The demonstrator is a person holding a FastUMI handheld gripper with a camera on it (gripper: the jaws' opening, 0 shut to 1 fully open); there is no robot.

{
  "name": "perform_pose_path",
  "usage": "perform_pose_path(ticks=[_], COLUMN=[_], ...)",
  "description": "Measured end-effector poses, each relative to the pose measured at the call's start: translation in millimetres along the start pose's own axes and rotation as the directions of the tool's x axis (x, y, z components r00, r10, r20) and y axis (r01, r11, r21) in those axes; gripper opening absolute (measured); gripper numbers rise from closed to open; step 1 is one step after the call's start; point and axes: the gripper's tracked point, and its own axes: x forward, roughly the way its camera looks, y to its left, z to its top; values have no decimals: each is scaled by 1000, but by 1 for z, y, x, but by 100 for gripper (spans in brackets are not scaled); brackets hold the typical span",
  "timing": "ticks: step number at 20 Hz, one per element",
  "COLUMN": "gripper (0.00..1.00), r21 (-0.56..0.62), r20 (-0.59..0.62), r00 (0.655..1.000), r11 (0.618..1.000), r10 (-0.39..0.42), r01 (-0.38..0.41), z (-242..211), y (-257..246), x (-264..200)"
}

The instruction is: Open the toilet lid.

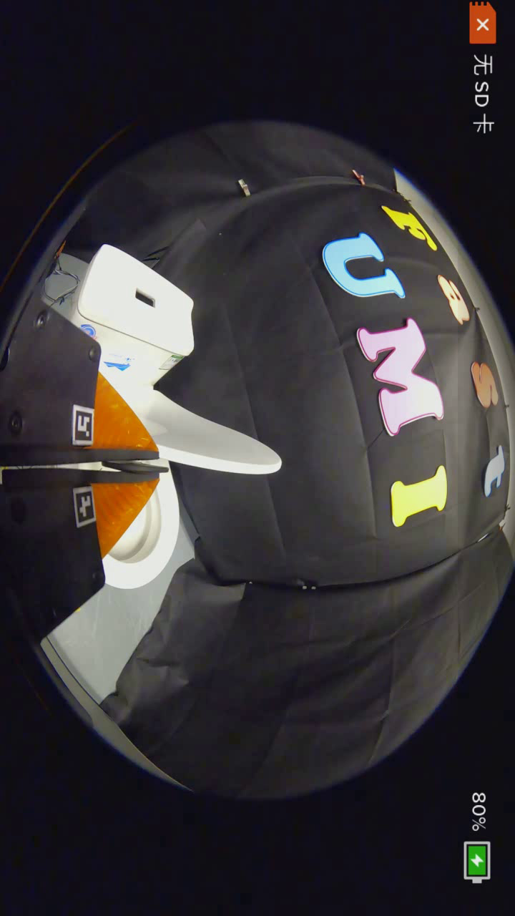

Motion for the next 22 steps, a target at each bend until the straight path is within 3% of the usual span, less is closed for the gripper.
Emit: perform_pose_path(ticks=[6,22], gripper=[7,9], r21=[-102,-299], r20=[70,187], r00=[998,976], r11=[995,953], r10=[-2,112], r01=[9,-52], z=[12,1], y=[59,193], x=[-12,-29])
